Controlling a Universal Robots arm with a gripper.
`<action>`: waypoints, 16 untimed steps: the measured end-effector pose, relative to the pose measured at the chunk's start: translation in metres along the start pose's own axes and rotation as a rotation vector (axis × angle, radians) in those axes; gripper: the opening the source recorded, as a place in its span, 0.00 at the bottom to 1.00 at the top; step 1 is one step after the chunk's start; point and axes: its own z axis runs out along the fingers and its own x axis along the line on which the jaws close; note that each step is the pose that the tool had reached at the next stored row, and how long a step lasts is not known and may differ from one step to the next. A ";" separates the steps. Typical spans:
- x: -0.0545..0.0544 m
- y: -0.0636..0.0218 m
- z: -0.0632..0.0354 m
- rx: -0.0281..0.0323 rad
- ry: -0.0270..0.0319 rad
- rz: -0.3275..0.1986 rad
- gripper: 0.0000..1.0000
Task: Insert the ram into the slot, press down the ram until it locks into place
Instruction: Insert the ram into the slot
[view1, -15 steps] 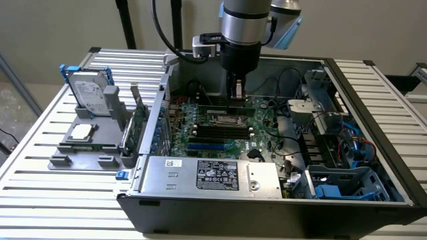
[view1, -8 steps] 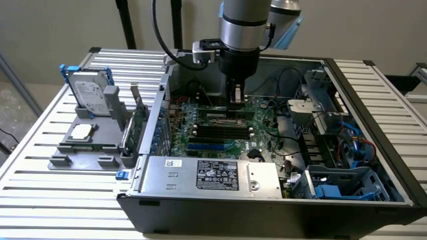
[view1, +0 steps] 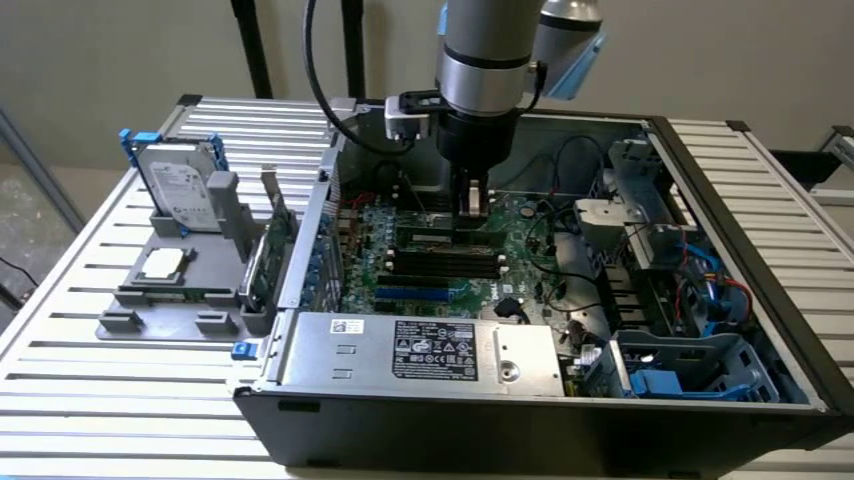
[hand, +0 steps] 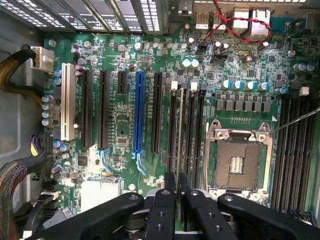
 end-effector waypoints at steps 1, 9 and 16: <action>0.000 0.0000 0.0016 0.0000 -0.0001 0.000 0.14; 0.000 0.0002 0.0053 0.0001 0.0001 0.000 0.14; 0.000 0.0006 0.0085 -0.0001 0.0007 0.000 0.14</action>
